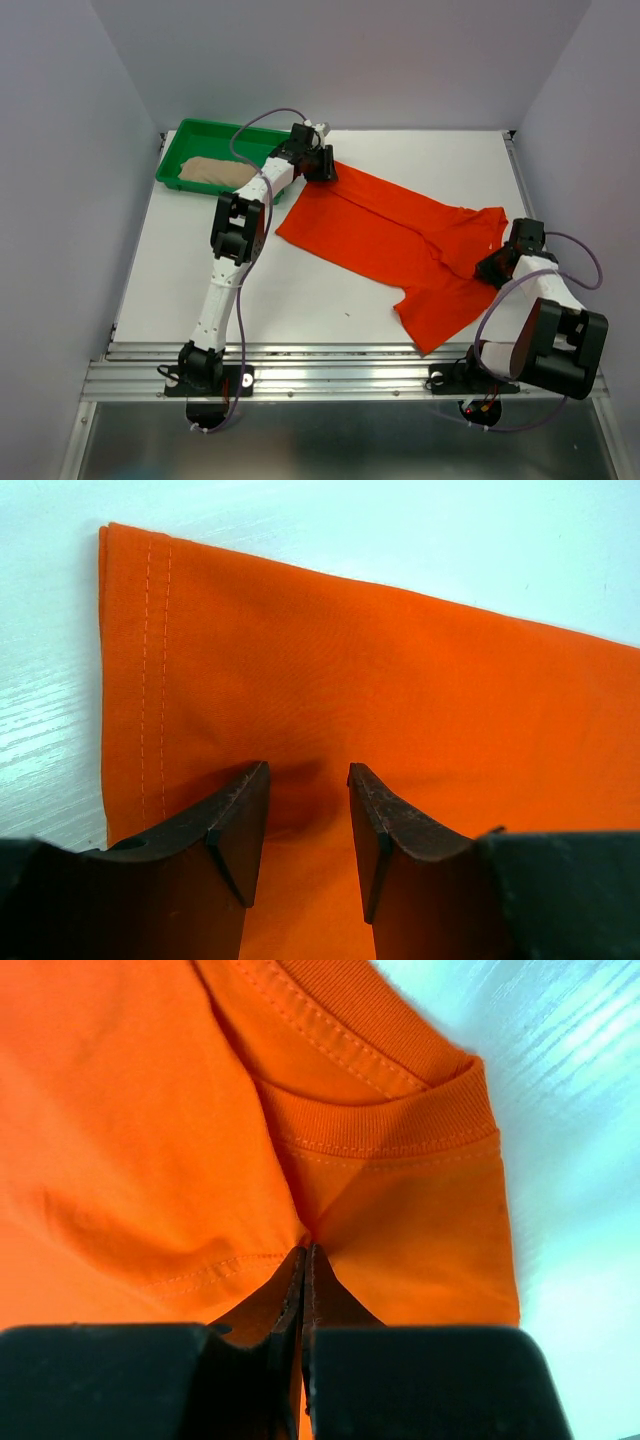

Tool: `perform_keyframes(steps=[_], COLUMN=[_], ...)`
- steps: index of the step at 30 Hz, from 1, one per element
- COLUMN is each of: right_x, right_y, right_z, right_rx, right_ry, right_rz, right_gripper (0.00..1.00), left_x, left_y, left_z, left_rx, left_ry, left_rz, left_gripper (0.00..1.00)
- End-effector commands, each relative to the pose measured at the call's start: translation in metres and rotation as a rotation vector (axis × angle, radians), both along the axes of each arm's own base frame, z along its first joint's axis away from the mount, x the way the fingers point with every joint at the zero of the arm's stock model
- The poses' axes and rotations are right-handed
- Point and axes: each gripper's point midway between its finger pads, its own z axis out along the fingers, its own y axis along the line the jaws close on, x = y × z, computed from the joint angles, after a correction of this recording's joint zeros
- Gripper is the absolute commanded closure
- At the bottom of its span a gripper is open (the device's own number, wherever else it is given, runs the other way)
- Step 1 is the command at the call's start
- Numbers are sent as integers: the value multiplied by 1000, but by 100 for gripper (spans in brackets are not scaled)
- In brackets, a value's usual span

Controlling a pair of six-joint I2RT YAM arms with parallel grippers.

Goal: Roll the t-shirts
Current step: Fold the T-shirt at the center of the board.

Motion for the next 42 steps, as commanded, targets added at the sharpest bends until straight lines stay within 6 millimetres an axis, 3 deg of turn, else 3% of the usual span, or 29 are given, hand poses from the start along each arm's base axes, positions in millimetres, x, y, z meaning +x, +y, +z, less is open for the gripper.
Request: perform_keyframes(steps=[1, 8, 18, 27, 32, 42], right_x=[5, 0, -11, -2, -9, -28], right_y=[-1, -1, 4, 8, 16, 27], right_z=[27, 45, 25, 51, 62, 64], right_rx=[-28, -51, -28, -21, -12, 23], right_ry=[-49, -55, -12, -76, -87, -65], right_rz=[23, 49, 50, 89, 106, 97], right_gripper=[99, 99, 99, 99, 99, 99], left_x=[1, 3, 4, 4, 5, 6], left_y=[1, 3, 5, 6, 8, 12], left_z=[13, 13, 14, 7, 4, -4], left_rx=[-6, -12, -14, -20, -19, -22], left_ry=[-13, -13, -12, 0, 6, 24], left_rz=[-12, -11, -10, -9, -7, -1], left_gripper=[51, 51, 51, 51, 51, 51])
